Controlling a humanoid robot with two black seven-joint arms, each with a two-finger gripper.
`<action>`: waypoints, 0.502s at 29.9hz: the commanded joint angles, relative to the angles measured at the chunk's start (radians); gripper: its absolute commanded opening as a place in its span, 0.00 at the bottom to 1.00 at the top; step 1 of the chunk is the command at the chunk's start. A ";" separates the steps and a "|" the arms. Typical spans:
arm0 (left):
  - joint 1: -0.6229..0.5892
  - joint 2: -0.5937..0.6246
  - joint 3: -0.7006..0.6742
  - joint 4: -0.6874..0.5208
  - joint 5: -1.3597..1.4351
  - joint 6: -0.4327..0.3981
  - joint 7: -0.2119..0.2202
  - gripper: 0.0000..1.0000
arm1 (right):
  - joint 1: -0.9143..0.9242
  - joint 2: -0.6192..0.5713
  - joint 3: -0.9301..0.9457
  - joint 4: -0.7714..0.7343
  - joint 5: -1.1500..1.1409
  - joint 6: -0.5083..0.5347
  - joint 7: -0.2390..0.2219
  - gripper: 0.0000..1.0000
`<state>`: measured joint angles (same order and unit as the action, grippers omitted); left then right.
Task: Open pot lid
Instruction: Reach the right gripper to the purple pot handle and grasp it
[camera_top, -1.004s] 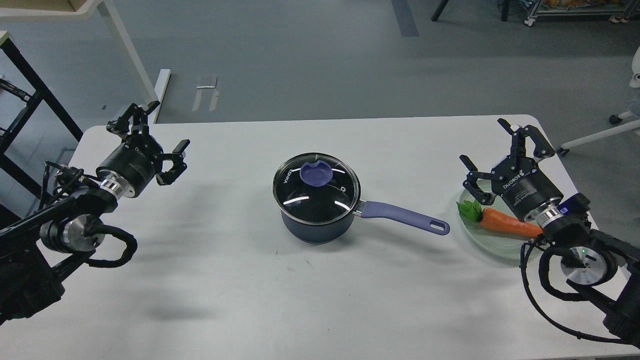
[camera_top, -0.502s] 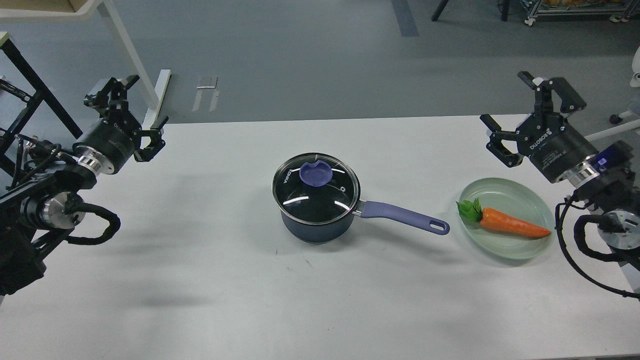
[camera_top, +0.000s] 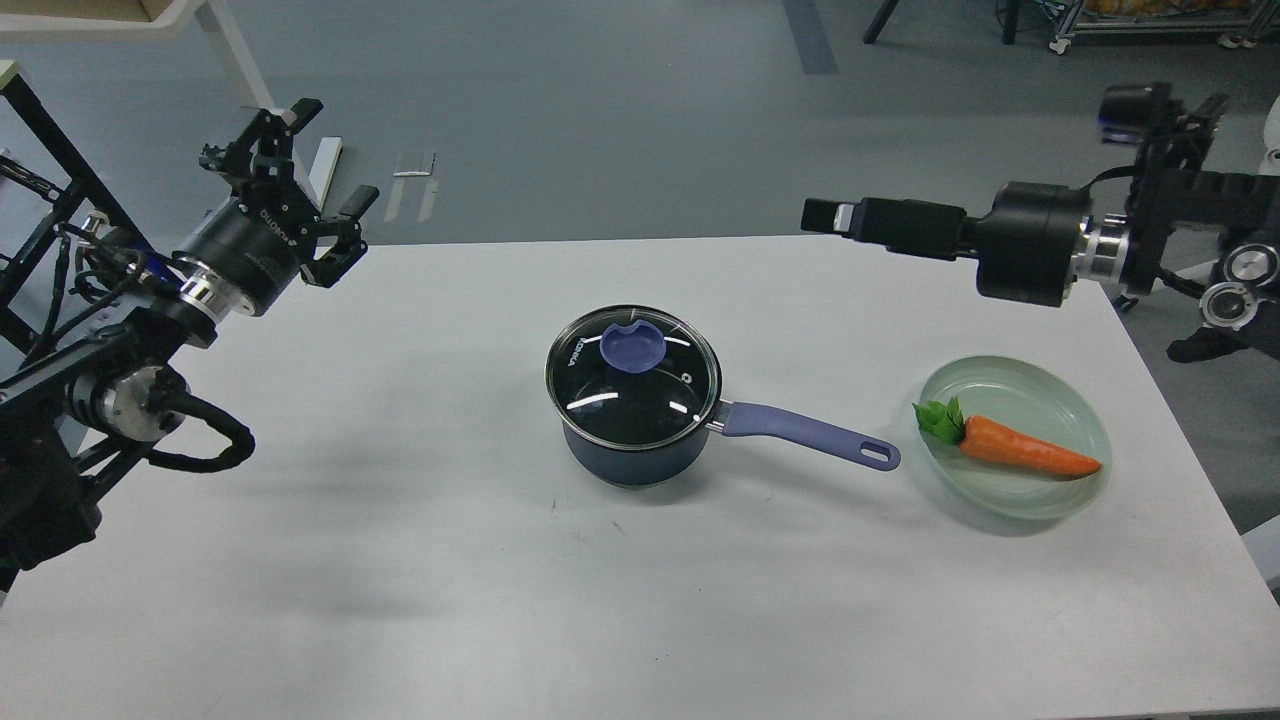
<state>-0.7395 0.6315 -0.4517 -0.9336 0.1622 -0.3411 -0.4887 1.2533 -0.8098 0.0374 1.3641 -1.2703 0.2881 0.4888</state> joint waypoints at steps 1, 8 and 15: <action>0.000 0.007 0.001 -0.010 0.000 0.002 0.000 0.99 | 0.126 0.061 -0.183 0.010 -0.225 -0.087 0.000 1.00; 0.000 0.017 0.001 -0.036 0.003 0.011 0.000 0.99 | 0.156 0.095 -0.324 0.021 -0.466 -0.129 0.000 1.00; 0.000 0.011 0.001 -0.051 0.010 0.028 0.000 0.99 | 0.149 0.110 -0.389 0.006 -0.508 -0.129 0.000 0.99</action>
<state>-0.7395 0.6453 -0.4510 -0.9759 0.1713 -0.3157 -0.4887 1.4098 -0.7021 -0.3238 1.3800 -1.7710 0.1591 0.4889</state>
